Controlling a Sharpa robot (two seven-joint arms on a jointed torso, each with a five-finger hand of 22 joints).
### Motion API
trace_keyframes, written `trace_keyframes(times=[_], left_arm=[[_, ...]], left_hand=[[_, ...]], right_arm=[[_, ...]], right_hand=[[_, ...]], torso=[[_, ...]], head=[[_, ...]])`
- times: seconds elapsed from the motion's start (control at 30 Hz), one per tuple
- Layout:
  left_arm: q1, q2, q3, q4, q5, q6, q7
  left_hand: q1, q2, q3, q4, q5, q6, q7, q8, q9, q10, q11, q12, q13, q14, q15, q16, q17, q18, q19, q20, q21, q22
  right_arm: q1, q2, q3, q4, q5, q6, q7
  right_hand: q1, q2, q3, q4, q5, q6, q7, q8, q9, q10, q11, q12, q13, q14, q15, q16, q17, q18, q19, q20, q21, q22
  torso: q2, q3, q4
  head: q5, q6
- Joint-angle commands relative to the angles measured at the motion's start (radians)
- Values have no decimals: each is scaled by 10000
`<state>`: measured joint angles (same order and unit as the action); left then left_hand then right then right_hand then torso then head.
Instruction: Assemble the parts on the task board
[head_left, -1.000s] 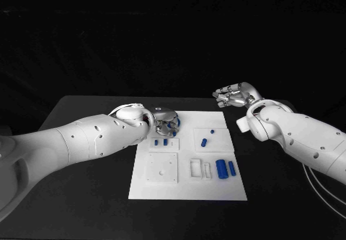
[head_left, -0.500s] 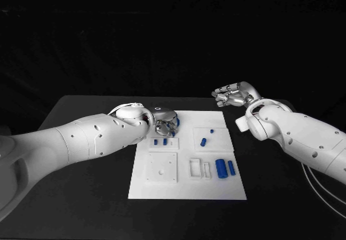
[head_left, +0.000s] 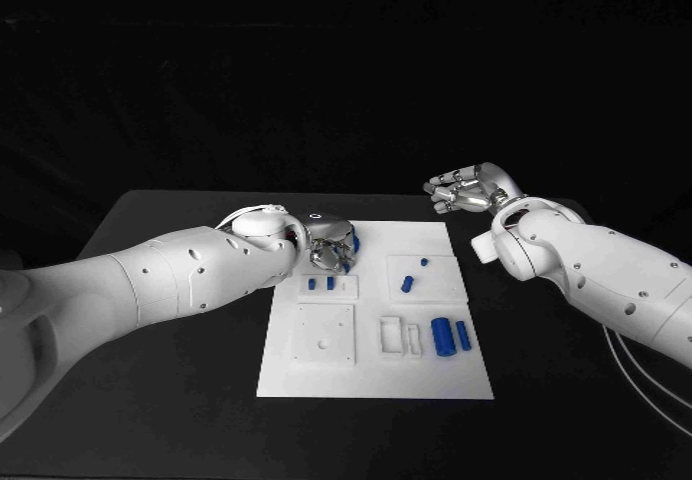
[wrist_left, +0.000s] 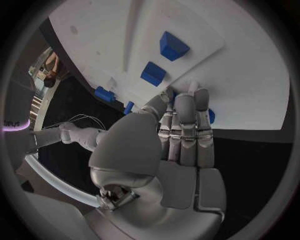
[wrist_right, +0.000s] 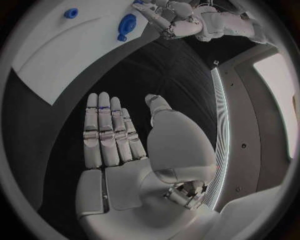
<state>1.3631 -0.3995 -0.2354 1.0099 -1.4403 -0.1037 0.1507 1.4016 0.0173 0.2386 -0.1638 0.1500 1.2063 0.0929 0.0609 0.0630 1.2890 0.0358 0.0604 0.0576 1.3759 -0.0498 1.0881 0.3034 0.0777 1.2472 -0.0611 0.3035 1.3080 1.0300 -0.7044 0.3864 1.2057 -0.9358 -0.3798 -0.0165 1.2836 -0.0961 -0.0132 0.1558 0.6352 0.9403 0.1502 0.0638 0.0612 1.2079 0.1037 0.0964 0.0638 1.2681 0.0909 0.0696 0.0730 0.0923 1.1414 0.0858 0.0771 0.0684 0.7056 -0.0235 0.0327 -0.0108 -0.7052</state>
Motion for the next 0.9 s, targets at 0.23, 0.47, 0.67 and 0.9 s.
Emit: trace_keyframes(times=[0.23, 0.47, 0.67, 0.9], left_arm=[[-42, -159, -4, 171, 217, -541, 153], [-43, -401, 272, 511, 759, -1005, 157], [-41, -675, 645, 925, 1565, -1119, 24], [-22, -1130, 974, 1400, 2299, -775, -216]], left_hand=[[-40, 125, -95, -62, 73, 20, -10, 17, 18, 6, 28, -20, 14, 120, -17, 1, 25, 66, -10, -87, 107, 201], [-105, 82, -48, -93, 133, -198, 30, 12, 11, -173, 90, -22, 12, 121, 19, -47, 18, 99, 4, -57, 134, 195], [-215, 21, -16, -51, 130, -275, 31, 15, 13, -214, 101, -21, 13, 164, 17, -56, 25, 108, 74, -51, 123, 171], [-231, 37, 10, -33, 126, -264, 29, 17, 14, -208, 98, -21, 13, 170, 13, -57, 30, 105, 87, -52, 110, 170]], right_arm=[[-3, -2, 5, 13, -19, 153, 98], [-3, -15, 5, 7, -19, 172, 91], [-3, -29, 5, 6, -19, 178, 89], [-3, -76, 5, 13, -19, 172, 92]], right_hand=[[-79, 52, -3, -71, 26, 14, 9, -35, -5, -78, -17, -47, -16, -67, -33, -44, -14, -68, -64, -11, -30, -11], [-92, 53, 3, -76, 36, -15, 14, -38, -7, -87, -10, -51, -16, -79, -29, -45, -15, -69, -74, -7, -32, -12], [-96, 50, -3, -80, 41, -16, 15, -38, -7, -96, -6, -53, -16, -87, -25, -44, -16, -69, -80, -4, -33, -12], [-96, 50, -3, -80, 41, -16, 15, -38, -7, -96, -6, -53, -16, -87, -25, -44, -16, -69, -80, -4, -33, -12]], torso=[[-10, -18, 21], [-2, -16, 16], [-6, -10, 17], [-5, 1, 26]], head=[[15, 48], [91, 70], [116, 85], [117, 85]])
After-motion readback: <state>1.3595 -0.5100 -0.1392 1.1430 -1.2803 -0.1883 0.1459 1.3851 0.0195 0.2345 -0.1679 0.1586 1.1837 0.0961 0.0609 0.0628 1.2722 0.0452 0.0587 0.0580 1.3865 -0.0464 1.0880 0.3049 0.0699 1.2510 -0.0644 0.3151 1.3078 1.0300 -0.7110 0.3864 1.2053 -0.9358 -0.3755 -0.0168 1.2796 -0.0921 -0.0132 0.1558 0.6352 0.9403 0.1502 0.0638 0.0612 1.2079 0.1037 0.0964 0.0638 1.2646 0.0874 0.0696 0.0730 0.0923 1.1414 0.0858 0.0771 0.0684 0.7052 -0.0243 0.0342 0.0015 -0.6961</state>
